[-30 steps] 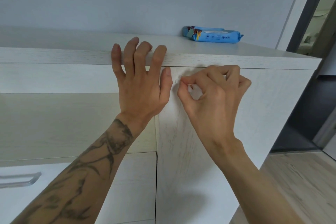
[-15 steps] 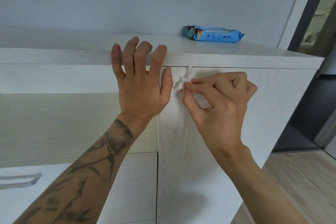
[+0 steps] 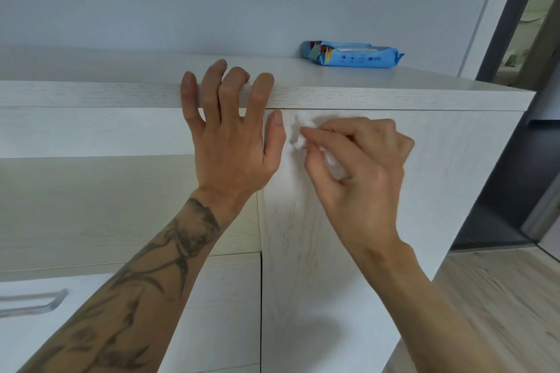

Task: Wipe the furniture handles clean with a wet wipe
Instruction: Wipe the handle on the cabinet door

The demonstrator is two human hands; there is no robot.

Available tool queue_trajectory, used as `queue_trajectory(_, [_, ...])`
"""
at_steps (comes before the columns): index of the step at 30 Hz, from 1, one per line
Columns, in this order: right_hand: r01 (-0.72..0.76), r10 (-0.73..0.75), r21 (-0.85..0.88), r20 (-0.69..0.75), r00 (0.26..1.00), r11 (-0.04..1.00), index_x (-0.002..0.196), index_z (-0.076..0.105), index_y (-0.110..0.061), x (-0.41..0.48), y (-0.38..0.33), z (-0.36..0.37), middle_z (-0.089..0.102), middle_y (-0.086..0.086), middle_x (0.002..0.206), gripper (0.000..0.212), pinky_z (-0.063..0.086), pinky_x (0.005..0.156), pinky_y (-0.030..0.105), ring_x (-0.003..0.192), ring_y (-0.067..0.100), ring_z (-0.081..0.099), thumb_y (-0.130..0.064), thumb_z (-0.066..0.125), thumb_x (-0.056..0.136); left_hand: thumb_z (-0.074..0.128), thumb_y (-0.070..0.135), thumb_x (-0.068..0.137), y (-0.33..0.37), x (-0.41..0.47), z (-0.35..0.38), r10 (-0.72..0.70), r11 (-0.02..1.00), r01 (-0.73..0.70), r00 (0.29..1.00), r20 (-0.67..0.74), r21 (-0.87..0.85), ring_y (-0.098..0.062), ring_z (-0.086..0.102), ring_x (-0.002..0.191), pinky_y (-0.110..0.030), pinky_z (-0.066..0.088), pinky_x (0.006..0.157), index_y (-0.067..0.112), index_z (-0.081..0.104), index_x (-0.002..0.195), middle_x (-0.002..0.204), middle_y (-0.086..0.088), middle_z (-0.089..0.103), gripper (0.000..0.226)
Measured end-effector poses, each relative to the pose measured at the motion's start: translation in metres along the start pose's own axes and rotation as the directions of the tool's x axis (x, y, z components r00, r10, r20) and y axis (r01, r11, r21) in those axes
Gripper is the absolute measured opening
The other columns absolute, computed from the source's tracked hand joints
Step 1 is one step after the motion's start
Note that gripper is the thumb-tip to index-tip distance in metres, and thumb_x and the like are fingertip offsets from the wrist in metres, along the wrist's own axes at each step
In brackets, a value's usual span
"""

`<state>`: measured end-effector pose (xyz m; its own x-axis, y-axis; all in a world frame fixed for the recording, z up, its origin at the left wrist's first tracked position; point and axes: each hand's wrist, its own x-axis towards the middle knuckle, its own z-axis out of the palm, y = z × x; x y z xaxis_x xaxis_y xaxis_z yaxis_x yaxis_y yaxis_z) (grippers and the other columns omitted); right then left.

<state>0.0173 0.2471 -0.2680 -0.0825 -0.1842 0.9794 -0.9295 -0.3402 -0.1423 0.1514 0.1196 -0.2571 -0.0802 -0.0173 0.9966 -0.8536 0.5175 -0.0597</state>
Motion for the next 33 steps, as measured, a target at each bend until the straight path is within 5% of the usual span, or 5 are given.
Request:
queue_trajectory(9, [0.071, -0.071, 0.000, -0.062, 0.996, 0.997, 0.100, 0.085, -0.021, -0.009, 0.014, 0.000, 0.077, -0.013, 0.106, 0.007, 0.032, 0.091, 0.036, 0.101, 0.015, 0.057, -0.016, 0.082, 0.097, 0.039, 0.039, 0.106, -0.001, 0.000, -0.001, 0.015, 1.000, -0.015, 1.000, -0.011, 0.024, -0.036, 0.038, 0.142, -0.047, 0.000, 0.131, 0.016, 0.052, 0.136, 0.131, -0.019, 0.061, 0.040])
queue_trajectory(13, [-0.075, 0.075, 0.002, -0.113, 0.991, 0.997, 0.103, 0.083, -0.023, -0.018, 0.030, -0.021, 0.074, -0.015, 0.106, 0.011, 0.043, 0.089, 0.040, 0.100, 0.017, 0.064, -0.014, 0.081, 0.097, 0.042, 0.036, 0.105, -0.002, -0.001, 0.002, 0.018, 1.000, -0.017, 0.999, -0.027, 0.026, -0.036, 0.038, 0.143, -0.049, 0.002, 0.131, 0.016, 0.052, 0.137, 0.131, -0.018, 0.059, 0.039])
queue_trajectory(20, [-0.493, 0.528, 0.296, -0.049, 0.848, 0.818, 0.113, 0.077, -0.026, -0.001, 0.057, -0.049, 0.076, -0.010, 0.109, 0.018, 0.056, 0.085, 0.016, 0.097, 0.005, 0.071, -0.015, 0.077, 0.099, 0.043, 0.033, 0.106, -0.003, -0.002, 0.004, 0.028, 0.999, -0.025, 0.997, -0.075, 0.035, -0.037, 0.038, 0.143, -0.047, 0.000, 0.132, 0.014, 0.054, 0.136, 0.133, -0.013, 0.046, 0.037])
queue_trajectory(24, [-0.556, 0.571, 0.392, 0.089, 0.816, 0.733, 0.110, 0.080, -0.026, 0.002, 0.051, -0.044, 0.079, -0.009, 0.109, 0.023, 0.056, 0.090, 0.014, 0.103, 0.005, 0.074, -0.007, 0.075, 0.099, 0.040, 0.033, 0.107, -0.002, -0.002, 0.004, 0.026, 0.999, -0.024, 0.997, -0.078, 0.031, -0.036, 0.036, 0.143, -0.047, -0.001, 0.132, 0.013, 0.052, 0.136, 0.133, -0.012, 0.043, 0.038])
queue_trajectory(33, [-0.513, 0.538, 0.432, 0.073, 0.840, 0.742, 0.109, 0.082, -0.017, -0.006, 0.048, -0.048, 0.078, -0.005, 0.108, 0.023, 0.057, 0.093, 0.017, 0.104, 0.008, 0.075, 0.000, 0.075, 0.096, 0.040, 0.033, 0.107, -0.003, -0.002, 0.006, 0.034, 0.999, -0.032, 0.995, -0.093, 0.024, -0.036, 0.035, 0.142, -0.049, 0.001, 0.132, 0.013, 0.051, 0.136, 0.133, -0.011, 0.041, 0.038])
